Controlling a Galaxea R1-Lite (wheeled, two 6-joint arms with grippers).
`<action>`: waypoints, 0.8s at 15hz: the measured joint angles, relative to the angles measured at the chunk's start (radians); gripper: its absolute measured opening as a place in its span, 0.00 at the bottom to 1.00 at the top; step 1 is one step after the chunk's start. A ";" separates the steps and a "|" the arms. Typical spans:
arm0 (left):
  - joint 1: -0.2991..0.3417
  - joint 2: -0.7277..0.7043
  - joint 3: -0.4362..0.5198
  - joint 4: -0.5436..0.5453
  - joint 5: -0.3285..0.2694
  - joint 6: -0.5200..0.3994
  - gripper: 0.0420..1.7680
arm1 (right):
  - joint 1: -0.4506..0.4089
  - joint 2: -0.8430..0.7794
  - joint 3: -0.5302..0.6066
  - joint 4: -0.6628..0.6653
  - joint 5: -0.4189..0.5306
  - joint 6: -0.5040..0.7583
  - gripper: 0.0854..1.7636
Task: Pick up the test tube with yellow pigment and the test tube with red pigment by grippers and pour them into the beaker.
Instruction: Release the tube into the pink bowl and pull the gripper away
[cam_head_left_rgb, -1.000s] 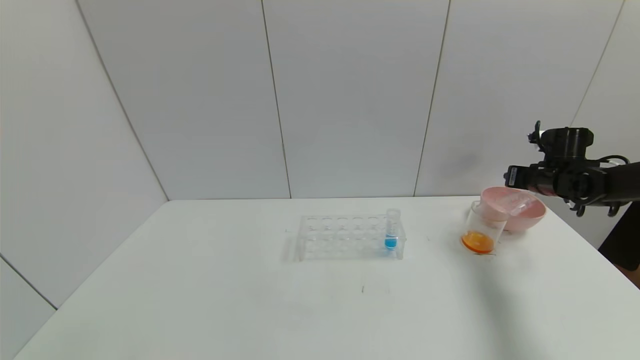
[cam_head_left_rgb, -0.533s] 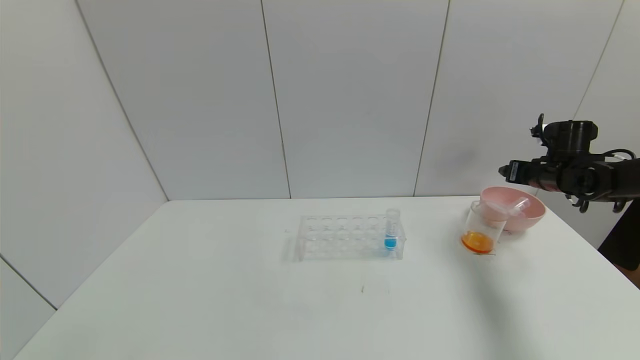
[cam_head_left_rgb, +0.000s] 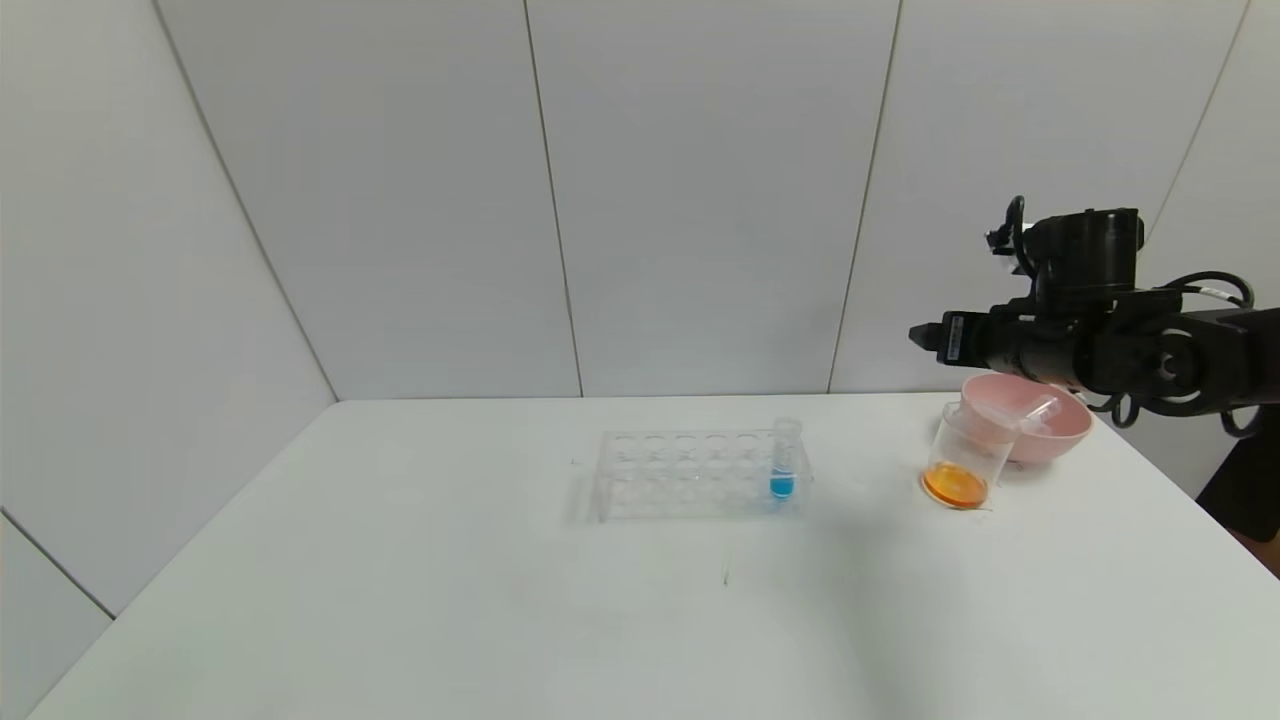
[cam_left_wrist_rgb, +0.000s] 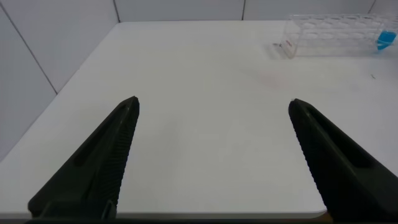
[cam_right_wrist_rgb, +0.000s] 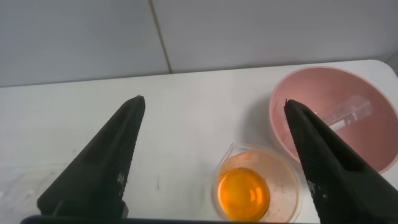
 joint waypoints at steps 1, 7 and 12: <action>0.000 0.000 0.000 0.000 0.000 0.000 0.97 | 0.025 -0.045 0.040 -0.001 -0.002 0.001 0.91; 0.000 0.000 0.000 0.000 0.000 0.000 0.97 | 0.116 -0.404 0.313 -0.003 0.000 -0.008 0.94; 0.000 0.000 0.000 0.000 0.000 0.000 0.97 | 0.144 -0.794 0.591 0.007 0.024 -0.058 0.95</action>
